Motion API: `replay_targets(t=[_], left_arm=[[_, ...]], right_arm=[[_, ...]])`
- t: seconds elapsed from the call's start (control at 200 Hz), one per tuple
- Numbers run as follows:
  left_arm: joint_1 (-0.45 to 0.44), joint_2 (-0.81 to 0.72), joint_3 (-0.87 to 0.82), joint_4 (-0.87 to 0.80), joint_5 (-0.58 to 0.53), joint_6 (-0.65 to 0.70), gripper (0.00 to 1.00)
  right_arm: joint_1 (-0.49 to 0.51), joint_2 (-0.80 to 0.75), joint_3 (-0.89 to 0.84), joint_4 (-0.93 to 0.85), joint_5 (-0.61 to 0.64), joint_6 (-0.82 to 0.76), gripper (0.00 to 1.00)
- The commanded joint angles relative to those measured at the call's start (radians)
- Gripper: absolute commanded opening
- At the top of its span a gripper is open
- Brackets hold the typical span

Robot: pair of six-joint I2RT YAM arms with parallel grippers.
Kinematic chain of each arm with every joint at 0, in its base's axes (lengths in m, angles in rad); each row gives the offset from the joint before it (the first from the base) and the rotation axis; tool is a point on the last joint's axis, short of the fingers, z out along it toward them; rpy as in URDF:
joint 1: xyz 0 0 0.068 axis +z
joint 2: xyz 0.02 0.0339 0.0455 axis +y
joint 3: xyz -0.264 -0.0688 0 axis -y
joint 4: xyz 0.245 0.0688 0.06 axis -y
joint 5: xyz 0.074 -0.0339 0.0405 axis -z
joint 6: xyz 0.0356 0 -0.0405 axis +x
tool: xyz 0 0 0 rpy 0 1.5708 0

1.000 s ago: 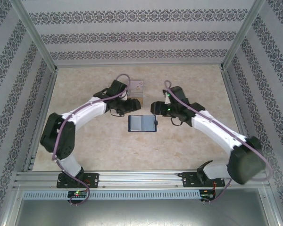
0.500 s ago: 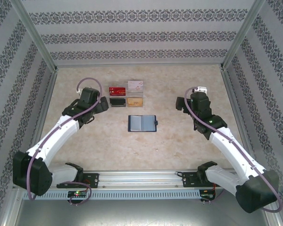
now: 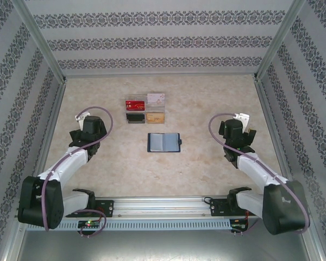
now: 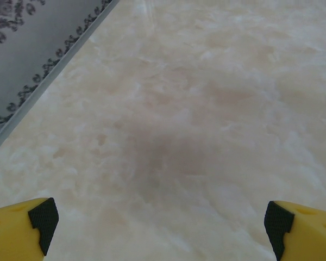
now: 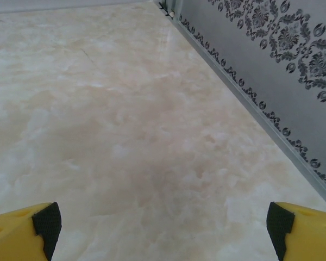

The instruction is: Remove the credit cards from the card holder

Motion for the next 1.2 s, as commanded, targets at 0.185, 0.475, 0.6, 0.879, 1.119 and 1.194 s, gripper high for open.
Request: replay_targets(t=[0.185,0.475,0.6,0.879,1.119,1.194], left_arm=[[0.044,0.052,-0.16,0.583,0.277,0.242,0.99],[0.089,0.154,-0.217,0.784,0.403,0.291,0.99],[0.094,0.211,-0.222,0.834,0.417,0.29,0.99],[0.098,0.345,-0.163,0.839,0.389,0.271,0.99],[0.097,0.364,-0.156,0.84,0.388,0.28,0.99],[0.096,0.364,-0.159,0.842,0.387,0.282,0.99]], right_arm=[[-0.019,0.158,-0.071,0.486,-0.174,-0.173,0.98],[-0.061,0.254,-0.091,0.648,-0.343,-0.21,0.98],[-0.082,0.324,-0.067,0.674,-0.397,-0.206,0.98],[-0.103,0.359,-0.07,0.704,-0.433,-0.188,0.98],[-0.109,0.359,-0.065,0.694,-0.44,-0.185,0.98],[-0.109,0.359,-0.065,0.692,-0.442,-0.184,0.98]])
